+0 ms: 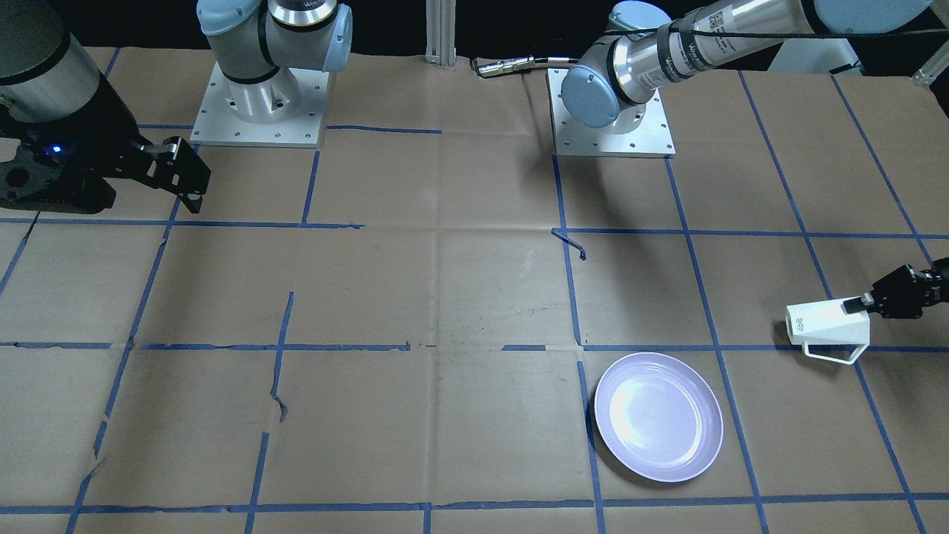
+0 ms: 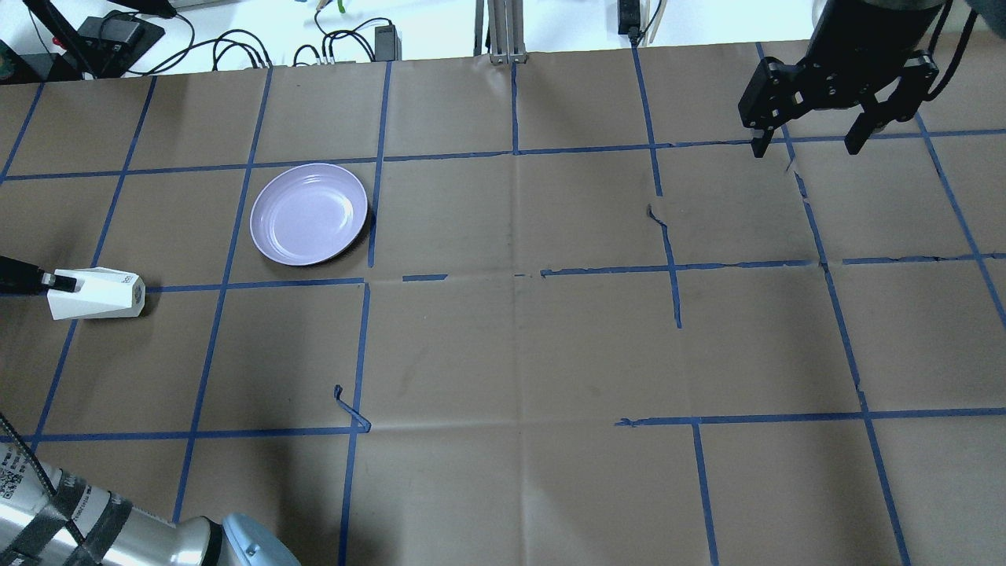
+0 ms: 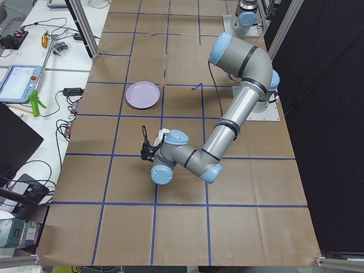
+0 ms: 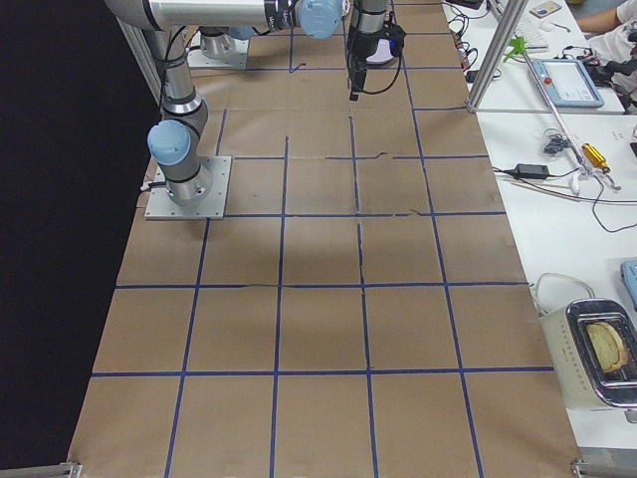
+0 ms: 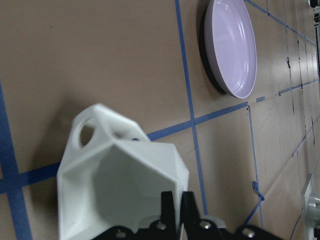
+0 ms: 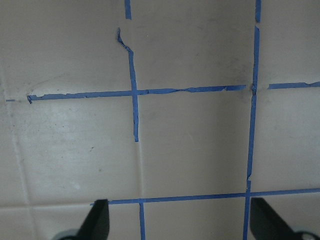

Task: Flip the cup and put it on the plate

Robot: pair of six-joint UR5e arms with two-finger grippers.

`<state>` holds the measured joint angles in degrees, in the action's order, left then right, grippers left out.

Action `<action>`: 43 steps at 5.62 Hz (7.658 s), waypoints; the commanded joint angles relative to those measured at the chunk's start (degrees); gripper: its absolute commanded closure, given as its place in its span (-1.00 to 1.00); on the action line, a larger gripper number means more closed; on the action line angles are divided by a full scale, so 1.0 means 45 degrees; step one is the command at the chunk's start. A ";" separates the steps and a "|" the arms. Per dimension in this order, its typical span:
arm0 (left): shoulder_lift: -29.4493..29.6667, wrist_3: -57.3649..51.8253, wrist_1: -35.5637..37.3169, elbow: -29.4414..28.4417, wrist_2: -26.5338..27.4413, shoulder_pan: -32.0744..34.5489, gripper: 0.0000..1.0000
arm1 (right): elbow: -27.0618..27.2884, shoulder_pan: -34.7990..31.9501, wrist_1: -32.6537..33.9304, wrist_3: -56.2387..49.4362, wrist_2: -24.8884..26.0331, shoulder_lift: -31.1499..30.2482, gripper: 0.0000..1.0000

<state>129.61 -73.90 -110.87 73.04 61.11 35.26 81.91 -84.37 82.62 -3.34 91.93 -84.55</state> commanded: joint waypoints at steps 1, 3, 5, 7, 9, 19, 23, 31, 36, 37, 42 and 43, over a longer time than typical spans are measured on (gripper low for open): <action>-0.0984 0.1178 -0.0051 -0.0020 -0.0356 0.0443 1.00 | 0.0000 0.0000 0.0000 0.0000 0.0000 0.0000 -1.00; -0.2447 0.2530 0.0860 0.0057 0.0089 0.2270 1.00 | 0.0000 0.0000 0.0000 0.0000 0.0000 0.0000 -1.00; -0.3292 0.5801 0.2617 0.0194 0.1322 0.5022 1.00 | 0.0000 0.0000 0.0000 0.0000 0.0000 0.0000 -1.00; -0.3314 0.8697 0.5385 0.0700 0.3128 0.7777 1.00 | 0.0000 0.0000 0.0000 0.0000 0.0000 0.0000 -1.00; -0.3275 0.9605 0.8468 0.2235 0.5510 0.9969 1.00 | 0.0000 0.0000 0.0000 0.0000 0.0000 0.0000 -1.00; -0.3119 0.9586 1.1531 0.4511 0.6440 1.0778 0.81 | 0.0000 0.0000 0.0000 0.0000 0.0000 0.0000 -1.00; -0.3487 0.9934 1.0466 0.4143 0.6460 1.0797 -0.96 | 0.0000 0.0000 0.0000 0.0000 0.0000 0.0000 -1.00; -0.7977 1.5151 0.3132 0.2609 0.6069 1.2223 -0.97 | 0.0000 0.0000 0.0000 0.0000 0.0000 0.0000 -1.00; -0.8255 1.5641 0.4520 0.2988 0.6283 1.2204 -0.97 | 0.0000 0.0000 0.0000 0.0000 0.0000 0.0000 -1.00; -0.8236 1.5641 0.4307 0.2756 0.6458 1.2165 -0.97 | 0.0000 0.0000 0.0000 0.0000 0.0000 0.0000 -1.00; -0.8372 1.5544 0.4324 0.2869 0.6440 1.2145 -0.97 | 0.0000 0.0000 0.0000 0.0000 0.0000 0.0000 -1.00; -0.8411 1.5504 0.4324 0.2928 0.6440 1.2106 -0.97 | 0.0000 0.0000 0.0000 0.0000 0.0000 0.0000 -1.00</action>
<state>91.98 -3.93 -91.41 85.94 90.09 89.84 81.91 -84.38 82.62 -3.34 91.93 -84.55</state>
